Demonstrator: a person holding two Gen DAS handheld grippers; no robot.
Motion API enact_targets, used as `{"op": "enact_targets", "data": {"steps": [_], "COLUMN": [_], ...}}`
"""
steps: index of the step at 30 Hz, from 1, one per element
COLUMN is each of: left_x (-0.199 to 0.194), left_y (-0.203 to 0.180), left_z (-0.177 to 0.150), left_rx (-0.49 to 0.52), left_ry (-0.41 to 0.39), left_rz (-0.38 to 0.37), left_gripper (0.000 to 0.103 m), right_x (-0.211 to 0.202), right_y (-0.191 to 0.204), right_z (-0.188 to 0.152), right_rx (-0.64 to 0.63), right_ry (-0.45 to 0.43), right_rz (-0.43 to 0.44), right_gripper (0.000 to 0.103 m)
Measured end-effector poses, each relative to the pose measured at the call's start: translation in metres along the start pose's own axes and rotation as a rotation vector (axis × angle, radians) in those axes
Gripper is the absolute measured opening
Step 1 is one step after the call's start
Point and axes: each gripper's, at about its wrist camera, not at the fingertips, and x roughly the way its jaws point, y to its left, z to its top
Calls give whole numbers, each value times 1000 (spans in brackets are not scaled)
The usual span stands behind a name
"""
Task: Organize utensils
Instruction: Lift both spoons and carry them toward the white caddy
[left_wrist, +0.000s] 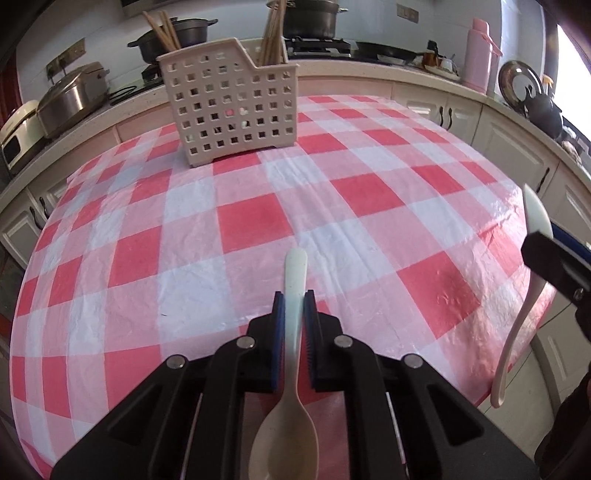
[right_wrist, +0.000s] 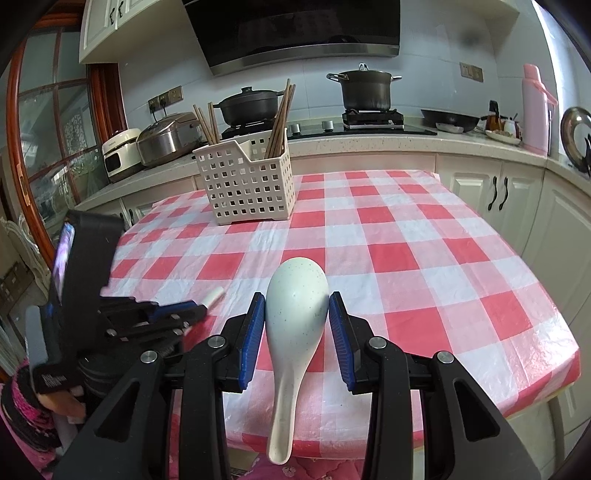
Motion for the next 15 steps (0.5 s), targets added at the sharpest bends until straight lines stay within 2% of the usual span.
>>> {"op": "enact_targets", "data": {"steps": [6,15], "left_x": [-23,-51], "left_y": [16,27], "left_z": [3,2], "left_rx": [-53,-79], "left_ry": [-59,-134], "left_rz": [-13,-16], "left_gripper": [10,10], "right_x": [-1,-7], "right_y": [5,14], "right_z": [1,4], "right_rx": [-16,-40], "right_ry": [-6,-27], "right_rz": [-6,-20], "right_gripper": [35,35]}}
